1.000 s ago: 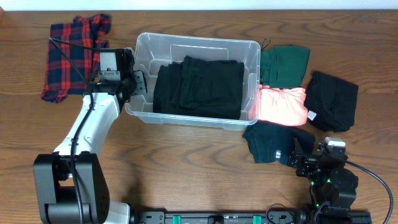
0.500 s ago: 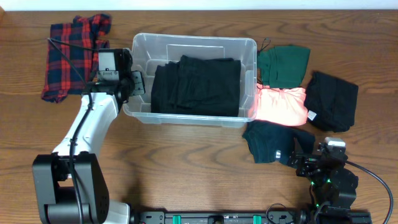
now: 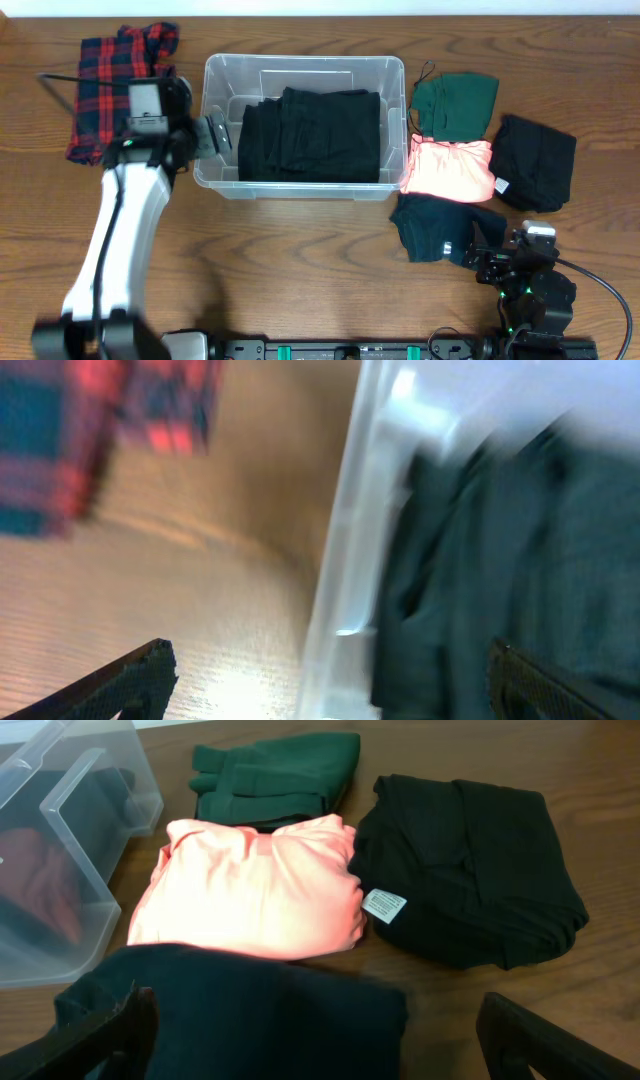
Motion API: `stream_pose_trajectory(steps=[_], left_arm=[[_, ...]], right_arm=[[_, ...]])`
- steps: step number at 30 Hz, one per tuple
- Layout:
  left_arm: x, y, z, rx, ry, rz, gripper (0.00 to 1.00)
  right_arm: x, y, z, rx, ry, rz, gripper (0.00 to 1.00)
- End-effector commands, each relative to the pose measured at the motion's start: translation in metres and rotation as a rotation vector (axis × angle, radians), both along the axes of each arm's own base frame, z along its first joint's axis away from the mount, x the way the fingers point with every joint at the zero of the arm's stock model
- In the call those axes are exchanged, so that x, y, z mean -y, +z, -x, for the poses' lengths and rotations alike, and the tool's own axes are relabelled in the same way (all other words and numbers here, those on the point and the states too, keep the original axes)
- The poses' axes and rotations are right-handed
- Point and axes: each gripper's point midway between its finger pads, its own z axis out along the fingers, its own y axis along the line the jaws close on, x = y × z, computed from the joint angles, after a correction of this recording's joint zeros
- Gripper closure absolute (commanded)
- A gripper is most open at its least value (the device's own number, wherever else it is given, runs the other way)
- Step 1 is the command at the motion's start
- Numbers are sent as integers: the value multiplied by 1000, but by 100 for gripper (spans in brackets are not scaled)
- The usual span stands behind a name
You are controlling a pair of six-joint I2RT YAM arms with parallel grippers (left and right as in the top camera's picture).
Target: Pack container
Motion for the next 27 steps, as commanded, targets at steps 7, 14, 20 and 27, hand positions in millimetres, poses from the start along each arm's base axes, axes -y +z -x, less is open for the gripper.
stream_pose_trajectory(steps=[7,14,20,27], left_arm=[[-81,84,9,251,185,33,2],[-151,74,-9,362,249,281,2],[-207,38,-34,412,303,367,2],[-239,-29,-60,400,340,392,2]], right_arm=[[0,0,0,4,-5,-13,1],[0,0,0,4,-5,-12,1],[0,0,0,4,-5,-12,1],[0,0,0,4,-5,-13,1]])
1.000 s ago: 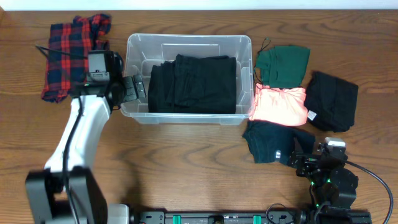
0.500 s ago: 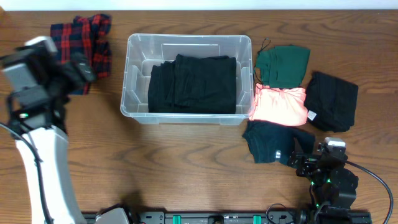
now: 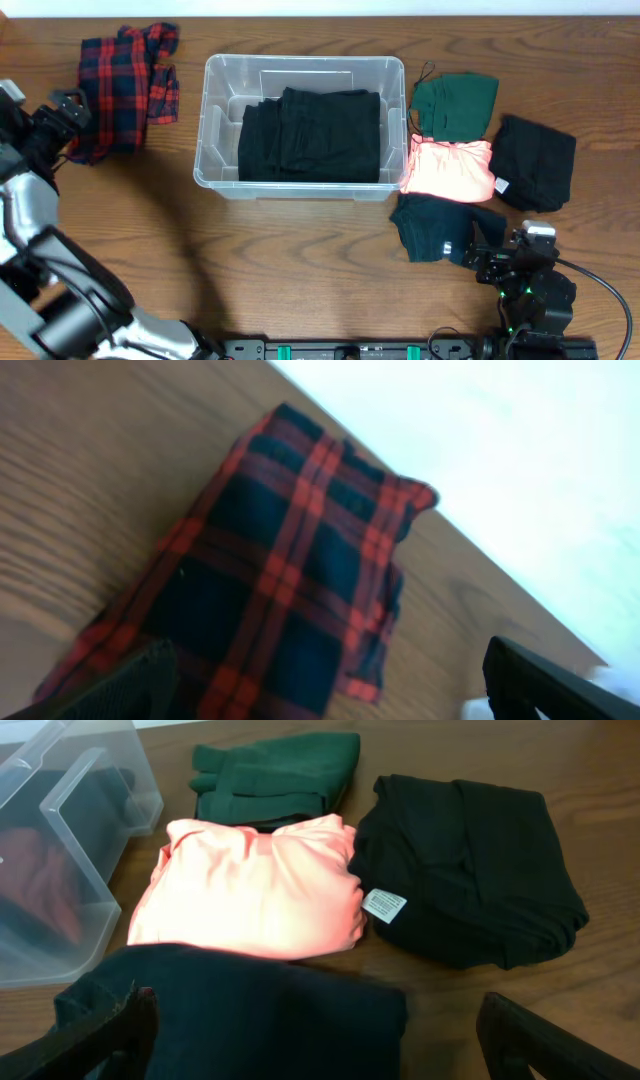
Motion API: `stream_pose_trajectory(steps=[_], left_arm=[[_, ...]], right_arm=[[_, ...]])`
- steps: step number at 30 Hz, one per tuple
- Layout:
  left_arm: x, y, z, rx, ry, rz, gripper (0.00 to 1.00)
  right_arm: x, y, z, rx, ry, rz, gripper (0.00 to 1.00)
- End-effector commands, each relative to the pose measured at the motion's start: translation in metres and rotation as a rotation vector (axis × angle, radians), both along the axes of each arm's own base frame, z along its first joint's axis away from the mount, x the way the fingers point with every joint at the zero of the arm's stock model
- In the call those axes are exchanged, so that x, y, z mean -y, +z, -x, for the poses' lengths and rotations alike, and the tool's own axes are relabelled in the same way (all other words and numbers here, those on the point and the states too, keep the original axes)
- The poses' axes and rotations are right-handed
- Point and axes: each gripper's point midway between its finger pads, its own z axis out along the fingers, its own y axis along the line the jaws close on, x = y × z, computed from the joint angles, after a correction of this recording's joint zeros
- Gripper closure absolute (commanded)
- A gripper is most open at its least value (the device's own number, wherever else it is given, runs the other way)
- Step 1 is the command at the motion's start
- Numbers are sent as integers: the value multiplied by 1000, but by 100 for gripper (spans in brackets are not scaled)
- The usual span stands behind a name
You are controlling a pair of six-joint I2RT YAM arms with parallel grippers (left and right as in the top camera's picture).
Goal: Pack container
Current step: 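Move the left gripper to the plaid shirt and grasp its edge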
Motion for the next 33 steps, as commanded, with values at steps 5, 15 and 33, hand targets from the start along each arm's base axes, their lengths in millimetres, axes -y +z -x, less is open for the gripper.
stream_pose_trajectory(steps=[5,15,33], left_arm=[[-15,-42,-22,33,-2,41,2],[1,-59,-53,141,-63,98,1],[17,-167,28,-412,127,296,25]], right_arm=[[0,0,0,4,-5,-12,1],[0,0,0,4,-5,-13,1],[0,0,0,4,-5,-13,1]])
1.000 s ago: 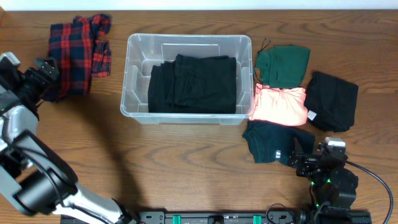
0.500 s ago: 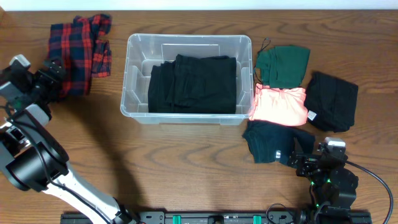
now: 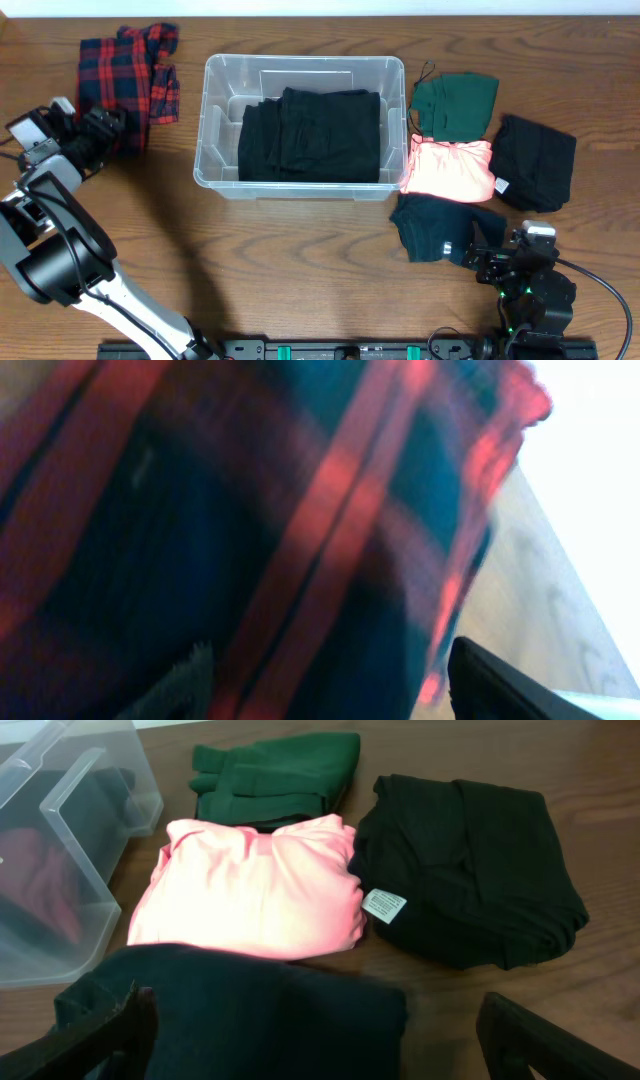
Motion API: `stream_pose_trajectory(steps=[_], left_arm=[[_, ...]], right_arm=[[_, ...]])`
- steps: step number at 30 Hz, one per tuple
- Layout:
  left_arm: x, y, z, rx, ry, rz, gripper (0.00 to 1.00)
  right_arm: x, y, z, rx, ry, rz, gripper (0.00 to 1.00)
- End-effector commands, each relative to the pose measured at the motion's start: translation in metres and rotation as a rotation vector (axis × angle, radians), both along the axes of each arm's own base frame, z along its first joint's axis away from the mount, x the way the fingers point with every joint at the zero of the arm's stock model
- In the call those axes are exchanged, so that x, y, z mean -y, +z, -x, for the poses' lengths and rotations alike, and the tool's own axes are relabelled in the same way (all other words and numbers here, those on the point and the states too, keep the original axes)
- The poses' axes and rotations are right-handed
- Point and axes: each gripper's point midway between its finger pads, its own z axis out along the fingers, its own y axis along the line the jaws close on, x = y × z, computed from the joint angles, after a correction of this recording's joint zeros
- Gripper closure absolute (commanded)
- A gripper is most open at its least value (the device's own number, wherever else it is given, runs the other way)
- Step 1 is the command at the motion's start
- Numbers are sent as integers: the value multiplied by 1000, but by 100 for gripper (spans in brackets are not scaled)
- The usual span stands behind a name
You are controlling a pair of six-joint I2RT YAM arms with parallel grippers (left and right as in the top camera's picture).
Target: Pack container
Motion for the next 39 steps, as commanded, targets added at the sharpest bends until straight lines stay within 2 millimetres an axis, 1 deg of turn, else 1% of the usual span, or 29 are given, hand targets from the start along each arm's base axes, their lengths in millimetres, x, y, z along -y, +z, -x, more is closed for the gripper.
stream_pose_trajectory(steps=[1,3,5,7,9,11,12,15,18,19,21,22,24,25,27,29,30,31,34,36,39], left_arm=[[-11,-49,52,-230,116,44,25],[-8,-47,67,-281,125,81,26],[-5,-43,80,-321,126,100,29],[-6,-36,97,-385,155,96,29],[-10,-25,111,-431,161,37,29],[-14,-9,124,-473,186,-14,29],[-14,-1,127,-475,193,-27,29],[-14,32,125,-418,201,-63,29],[-9,73,118,-305,179,-97,29],[-9,91,114,-253,164,-130,28],[-13,122,107,-159,157,-208,21],[-16,137,102,-107,146,-258,20],[-21,158,92,-31,132,-338,19],[-24,164,86,-4,131,-361,18],[-27,161,79,4,131,-383,18],[-32,149,71,-11,115,-416,18],[-34,141,65,-18,94,-442,18],[-37,131,59,-24,77,-458,15],[-45,103,47,-40,28,-494,14],[-51,84,42,-52,25,-489,11],[-61,61,39,-69,36,-480,11]], right_arm=[[0,0,0,4,-5,-12,1],[0,0,0,4,-5,-13,1],[0,0,0,4,-5,-13,1],[0,0,0,4,-5,-12,1],[0,0,0,4,-5,-13,1],[0,0,0,4,-5,-12,1],[0,0,0,4,-5,-12,1],[0,0,0,4,-5,-12,1],[0,0,0,4,-5,-12,1],[0,0,0,4,-5,-12,1],[0,0,0,4,-5,-12,1],[0,0,0,4,-5,-12,1],[0,0,0,4,-5,-13,1],[0,0,0,4,-5,-13,1],[0,0,0,4,-5,-13,1],[0,0,0,4,-5,-13,1],[0,0,0,4,-5,-13,1],[0,0,0,4,-5,-13,1],[0,0,0,4,-5,-13,1],[0,0,0,4,-5,-13,1],[0,0,0,4,-5,-12,1]])
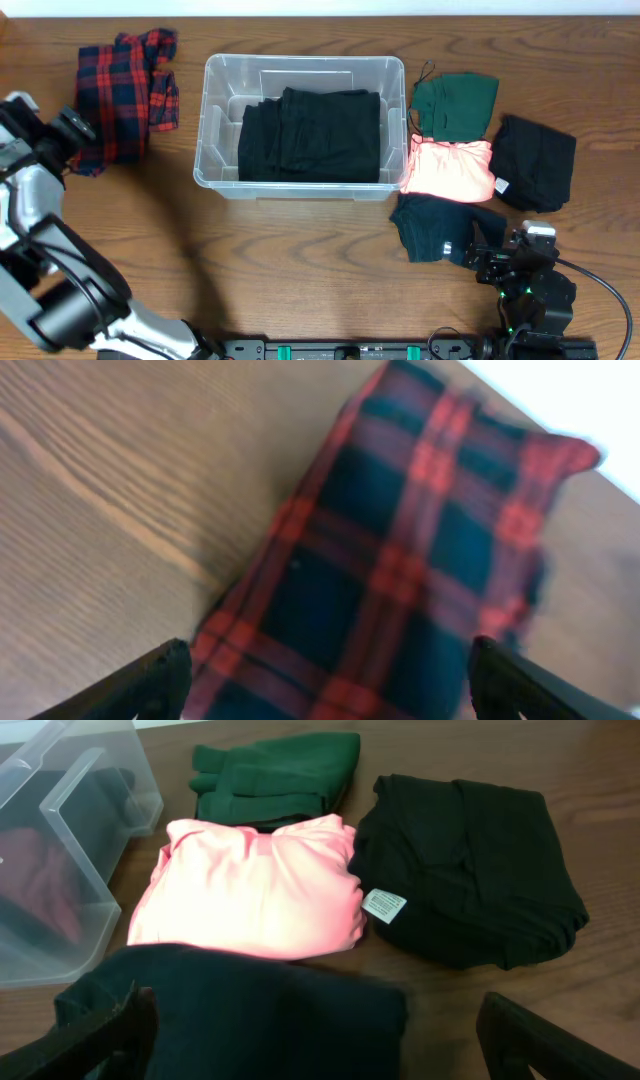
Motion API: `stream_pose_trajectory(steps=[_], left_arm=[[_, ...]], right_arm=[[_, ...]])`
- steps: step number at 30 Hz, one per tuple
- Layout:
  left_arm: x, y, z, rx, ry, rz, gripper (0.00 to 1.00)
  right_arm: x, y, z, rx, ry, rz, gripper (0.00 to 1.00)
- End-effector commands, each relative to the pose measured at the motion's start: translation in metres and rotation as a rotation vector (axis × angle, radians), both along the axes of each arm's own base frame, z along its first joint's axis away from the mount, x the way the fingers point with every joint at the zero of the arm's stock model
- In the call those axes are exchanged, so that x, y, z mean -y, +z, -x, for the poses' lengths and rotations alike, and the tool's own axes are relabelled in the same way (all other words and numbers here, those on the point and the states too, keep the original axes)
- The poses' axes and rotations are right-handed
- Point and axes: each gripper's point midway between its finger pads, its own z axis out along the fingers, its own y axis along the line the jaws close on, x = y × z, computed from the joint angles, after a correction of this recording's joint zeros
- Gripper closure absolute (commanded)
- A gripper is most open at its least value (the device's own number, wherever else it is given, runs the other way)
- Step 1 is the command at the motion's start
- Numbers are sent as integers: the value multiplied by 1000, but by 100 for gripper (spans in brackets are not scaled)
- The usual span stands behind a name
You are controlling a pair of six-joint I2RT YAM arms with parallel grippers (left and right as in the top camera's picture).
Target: Pack container
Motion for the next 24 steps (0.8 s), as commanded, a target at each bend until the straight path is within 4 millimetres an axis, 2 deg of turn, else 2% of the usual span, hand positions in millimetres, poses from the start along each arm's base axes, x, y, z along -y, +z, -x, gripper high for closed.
stream_pose_trajectory(steps=[1,6,10,14,20,24], left_arm=[[-13,-18,1,-23,-3,-31,11],[-24,-41,-3,-19,6,-26,10],[-10,-62,-11,-6,-54,39,10],[-10,-82,-8,-34,-42,70,10],[-7,-89,-9,-34,-34,99,10],[7,-88,-15,5,-97,156,15]], right_arm=[[0,0,0,4,-5,-13,1],[0,0,0,4,-5,-12,1],[0,0,0,4,-5,-13,1],[0,0,0,4,-5,-12,1],[0,0,0,4,-5,-12,1],[0,0,0,4,-5,-13,1]])
